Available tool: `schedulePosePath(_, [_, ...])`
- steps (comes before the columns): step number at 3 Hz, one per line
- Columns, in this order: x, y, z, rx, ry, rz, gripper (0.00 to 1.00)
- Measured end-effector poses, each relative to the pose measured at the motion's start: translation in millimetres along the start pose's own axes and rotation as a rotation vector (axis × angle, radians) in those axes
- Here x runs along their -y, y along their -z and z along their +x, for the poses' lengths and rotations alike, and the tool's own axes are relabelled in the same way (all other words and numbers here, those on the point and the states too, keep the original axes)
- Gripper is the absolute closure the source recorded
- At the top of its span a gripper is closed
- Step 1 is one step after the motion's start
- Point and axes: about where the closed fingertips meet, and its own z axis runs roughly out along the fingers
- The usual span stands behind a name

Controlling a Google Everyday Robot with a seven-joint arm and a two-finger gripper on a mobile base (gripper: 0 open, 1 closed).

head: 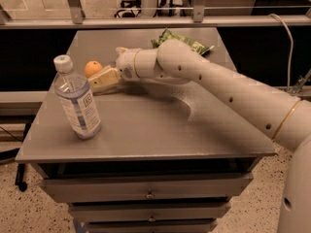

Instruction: Move orange near green jalapeno chip bag

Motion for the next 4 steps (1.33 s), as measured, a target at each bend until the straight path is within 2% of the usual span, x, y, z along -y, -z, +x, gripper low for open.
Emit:
schedulePosePath(1, [-3.1,0.2,-2.7,-0.006,-0.002,-0.001,0.21])
schedulePosePath(4, [-11.7,11.8,7.5,-0.029,-0.086,0.001,0.92])
